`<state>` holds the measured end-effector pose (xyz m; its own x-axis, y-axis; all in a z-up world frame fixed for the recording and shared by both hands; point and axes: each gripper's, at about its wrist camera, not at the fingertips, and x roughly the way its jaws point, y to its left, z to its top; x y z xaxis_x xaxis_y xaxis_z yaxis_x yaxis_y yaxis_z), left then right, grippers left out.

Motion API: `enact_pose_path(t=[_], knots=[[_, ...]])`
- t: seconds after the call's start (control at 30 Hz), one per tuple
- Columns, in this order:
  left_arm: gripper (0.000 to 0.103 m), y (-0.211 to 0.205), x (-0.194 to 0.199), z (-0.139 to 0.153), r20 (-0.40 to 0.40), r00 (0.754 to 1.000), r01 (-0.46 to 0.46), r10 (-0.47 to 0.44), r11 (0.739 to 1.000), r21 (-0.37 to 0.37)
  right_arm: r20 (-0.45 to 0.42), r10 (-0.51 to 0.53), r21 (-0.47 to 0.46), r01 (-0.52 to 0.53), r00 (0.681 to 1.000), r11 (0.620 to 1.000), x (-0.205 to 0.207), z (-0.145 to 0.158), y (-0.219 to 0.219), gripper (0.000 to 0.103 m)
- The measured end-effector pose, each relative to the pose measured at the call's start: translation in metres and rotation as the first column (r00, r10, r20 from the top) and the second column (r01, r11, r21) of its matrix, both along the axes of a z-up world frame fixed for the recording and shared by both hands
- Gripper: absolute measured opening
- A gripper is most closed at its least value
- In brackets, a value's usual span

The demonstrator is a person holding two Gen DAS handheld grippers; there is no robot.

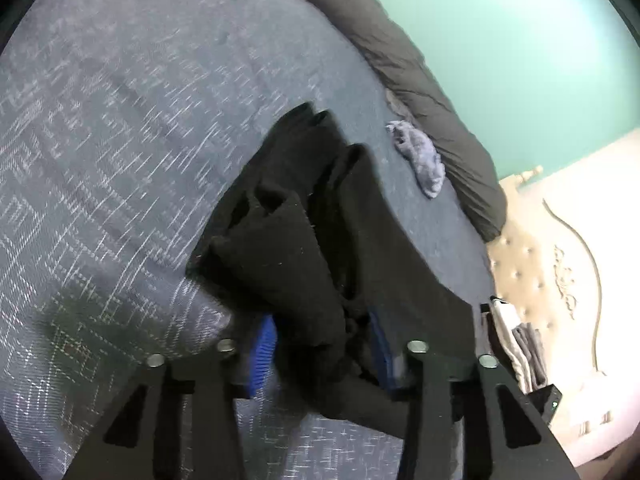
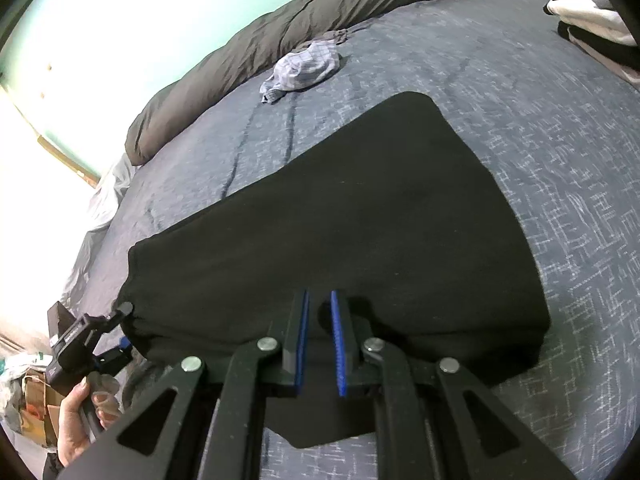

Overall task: Fold clothes
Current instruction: 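Grasp the folded trouser bundle with the left tool and lift it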

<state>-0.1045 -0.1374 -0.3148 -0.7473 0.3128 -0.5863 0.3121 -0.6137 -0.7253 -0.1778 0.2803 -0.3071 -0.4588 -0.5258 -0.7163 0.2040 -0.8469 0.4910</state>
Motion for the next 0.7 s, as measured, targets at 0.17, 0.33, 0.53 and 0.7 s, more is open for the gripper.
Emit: enact_pose_path(t=[0.17, 0.33, 0.53, 0.7], knots=[[0.029, 0.01, 0.0, 0.02, -0.059, 0.998, 0.032, -0.035, 0.998, -0.049, 0.002, -0.012, -0.016, 0.012, 1.0, 1.0, -0.001, 0.001, 0.009, 0.011], [0.024, 0.027, -0.004, 0.044, -0.101, 0.992, 0.061, -0.072, 0.993, -0.102, 0.001, -0.035, -0.022, 0.035, 0.999, 0.999, -0.004, 0.003, 0.025, 0.011], [0.023, 0.078, -0.023, 0.092, -0.162, 0.971, 0.148, -0.178, 0.973, -0.178, 0.001, -0.075, -0.057, 0.075, 0.997, 0.996, -0.004, 0.004, 0.054, 0.011], [0.023, 0.168, -0.055, 0.11, -0.161, 0.93, 0.29, -0.33, 0.929, -0.232, 0.002, -0.114, -0.099, 0.114, 0.993, 0.988, -0.005, 0.009, 0.088, 0.011]])
